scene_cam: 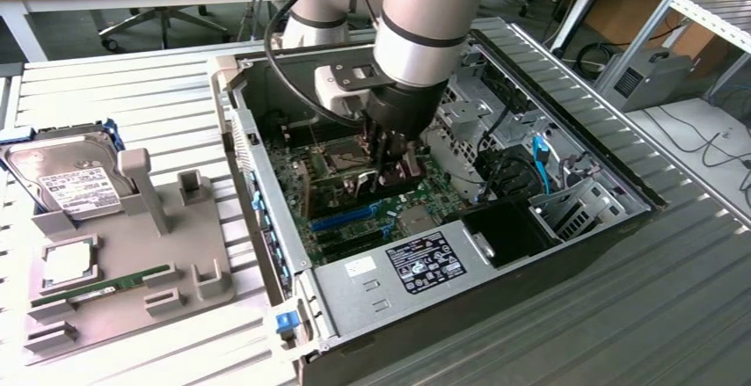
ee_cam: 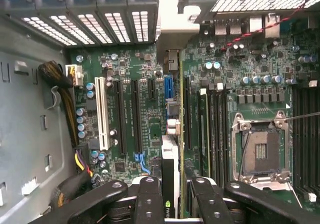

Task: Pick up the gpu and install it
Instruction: 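Insert the gpu into the slot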

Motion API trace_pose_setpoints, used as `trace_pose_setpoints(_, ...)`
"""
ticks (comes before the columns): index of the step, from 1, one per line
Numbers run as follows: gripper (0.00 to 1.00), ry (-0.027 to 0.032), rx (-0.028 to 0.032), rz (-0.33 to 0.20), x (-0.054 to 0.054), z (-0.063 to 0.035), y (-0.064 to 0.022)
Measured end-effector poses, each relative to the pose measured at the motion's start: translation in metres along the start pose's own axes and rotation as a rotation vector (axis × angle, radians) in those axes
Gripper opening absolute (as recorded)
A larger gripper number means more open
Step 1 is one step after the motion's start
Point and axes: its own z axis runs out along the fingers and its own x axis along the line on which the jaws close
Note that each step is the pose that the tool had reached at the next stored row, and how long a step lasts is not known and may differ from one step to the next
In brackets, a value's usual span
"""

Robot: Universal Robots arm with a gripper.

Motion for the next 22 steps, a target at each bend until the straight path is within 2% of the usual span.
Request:
trace_pose_setpoints(5, 0.27, 0.0, 0.0001, 0.0, 0.0, 0.0001, 0.0058)
trace_pose_setpoints(22, 0.27, -0.0001, 0.0001, 0.0, 0.001, 0.0041, 0.0132)
